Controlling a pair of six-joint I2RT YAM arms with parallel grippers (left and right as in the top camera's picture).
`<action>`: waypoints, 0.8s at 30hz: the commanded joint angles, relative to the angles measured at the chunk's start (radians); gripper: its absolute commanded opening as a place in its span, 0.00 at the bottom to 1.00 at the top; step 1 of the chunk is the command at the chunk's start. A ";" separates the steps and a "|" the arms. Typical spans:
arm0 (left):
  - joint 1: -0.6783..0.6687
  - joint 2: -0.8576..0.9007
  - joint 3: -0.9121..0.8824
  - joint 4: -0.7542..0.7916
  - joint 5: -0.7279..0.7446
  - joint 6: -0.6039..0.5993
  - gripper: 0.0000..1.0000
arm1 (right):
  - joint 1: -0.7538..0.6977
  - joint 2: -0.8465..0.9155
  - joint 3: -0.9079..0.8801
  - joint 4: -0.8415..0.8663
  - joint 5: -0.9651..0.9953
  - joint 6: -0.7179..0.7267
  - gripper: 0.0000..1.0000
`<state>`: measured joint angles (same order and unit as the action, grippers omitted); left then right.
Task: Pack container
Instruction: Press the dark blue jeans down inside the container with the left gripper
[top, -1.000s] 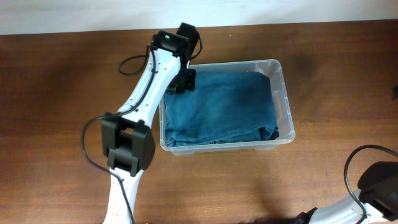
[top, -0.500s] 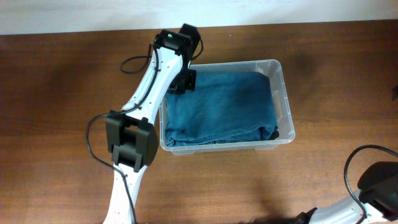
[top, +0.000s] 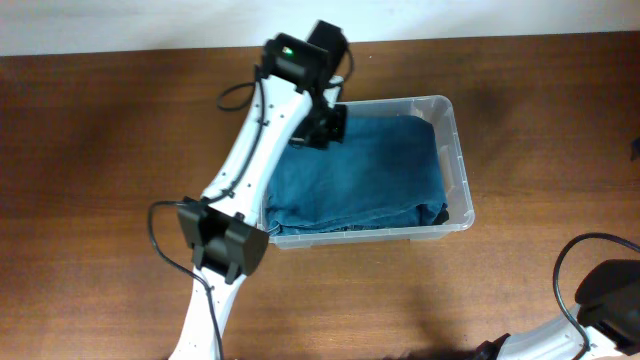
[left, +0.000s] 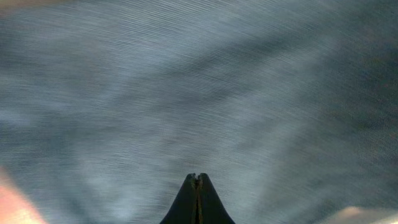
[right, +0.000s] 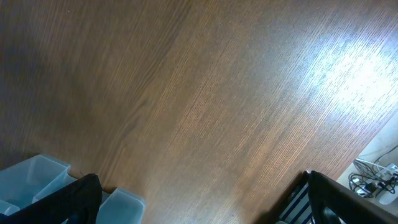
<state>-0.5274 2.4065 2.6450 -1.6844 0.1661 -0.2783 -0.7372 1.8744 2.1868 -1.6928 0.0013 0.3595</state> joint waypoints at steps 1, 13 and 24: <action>-0.057 -0.008 -0.021 -0.004 0.071 0.022 0.01 | -0.003 -0.021 -0.001 -0.005 0.002 -0.004 0.98; -0.182 0.041 -0.080 0.008 -0.032 -0.062 0.01 | -0.003 -0.022 -0.001 -0.005 0.003 -0.004 0.98; -0.200 0.121 -0.188 0.111 -0.032 -0.052 0.01 | -0.003 -0.022 -0.001 -0.005 0.003 -0.004 0.98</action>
<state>-0.7212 2.4878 2.4775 -1.6146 0.1532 -0.3336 -0.7372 1.8744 2.1868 -1.6928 0.0013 0.3588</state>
